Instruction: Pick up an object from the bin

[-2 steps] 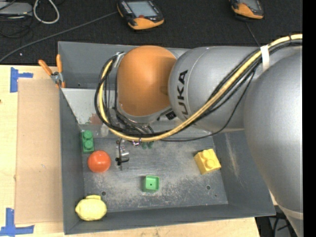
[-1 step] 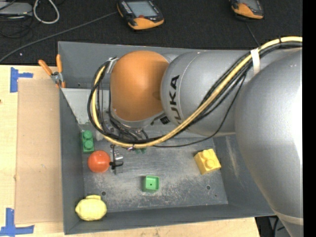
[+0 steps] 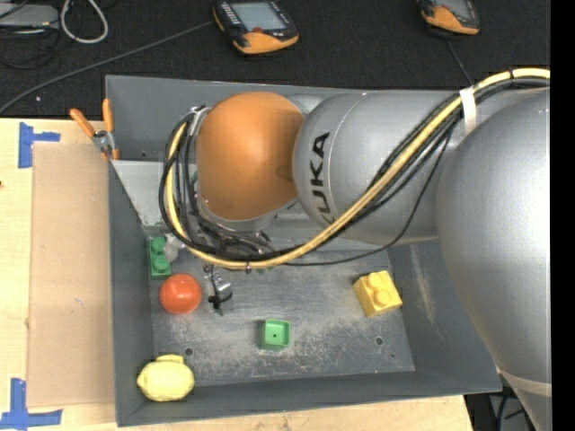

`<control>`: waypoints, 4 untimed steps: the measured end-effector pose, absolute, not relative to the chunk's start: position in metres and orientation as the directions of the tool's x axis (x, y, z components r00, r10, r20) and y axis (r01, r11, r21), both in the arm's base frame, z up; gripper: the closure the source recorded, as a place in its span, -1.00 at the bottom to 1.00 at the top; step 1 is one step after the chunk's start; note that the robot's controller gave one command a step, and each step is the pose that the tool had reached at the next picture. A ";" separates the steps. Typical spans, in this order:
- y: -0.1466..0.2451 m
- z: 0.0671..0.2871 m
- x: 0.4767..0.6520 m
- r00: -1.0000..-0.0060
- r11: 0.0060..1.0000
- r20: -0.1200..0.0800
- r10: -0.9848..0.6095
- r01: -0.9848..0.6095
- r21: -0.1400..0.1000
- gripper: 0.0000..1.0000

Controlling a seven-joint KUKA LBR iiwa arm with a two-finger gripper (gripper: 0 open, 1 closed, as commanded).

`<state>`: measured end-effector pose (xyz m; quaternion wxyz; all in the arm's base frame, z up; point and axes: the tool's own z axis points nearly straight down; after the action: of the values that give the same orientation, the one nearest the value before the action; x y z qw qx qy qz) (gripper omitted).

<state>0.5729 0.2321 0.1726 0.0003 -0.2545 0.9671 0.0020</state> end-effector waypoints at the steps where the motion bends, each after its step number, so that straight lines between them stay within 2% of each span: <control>1: 0.225 0.117 0.574 -0.945 0.945 -0.004 -0.326 -0.326 0.004 -1.00; 2: 0.230 0.095 0.578 -0.915 0.915 0.001 -0.403 -0.403 0.004 -1.00; 3: 0.232 0.071 0.581 -0.991 0.991 -0.001 -0.137 -0.137 0.006 1.00; 4: 0.232 0.071 0.581 -0.991 0.991 -0.001 -0.137 -0.137 0.006 1.00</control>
Offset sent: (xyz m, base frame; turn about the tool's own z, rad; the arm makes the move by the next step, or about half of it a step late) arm 0.0182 0.0071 -0.0422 -0.0408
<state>0.5807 0.2319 0.0714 0.0004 -0.0685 0.9976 0.0032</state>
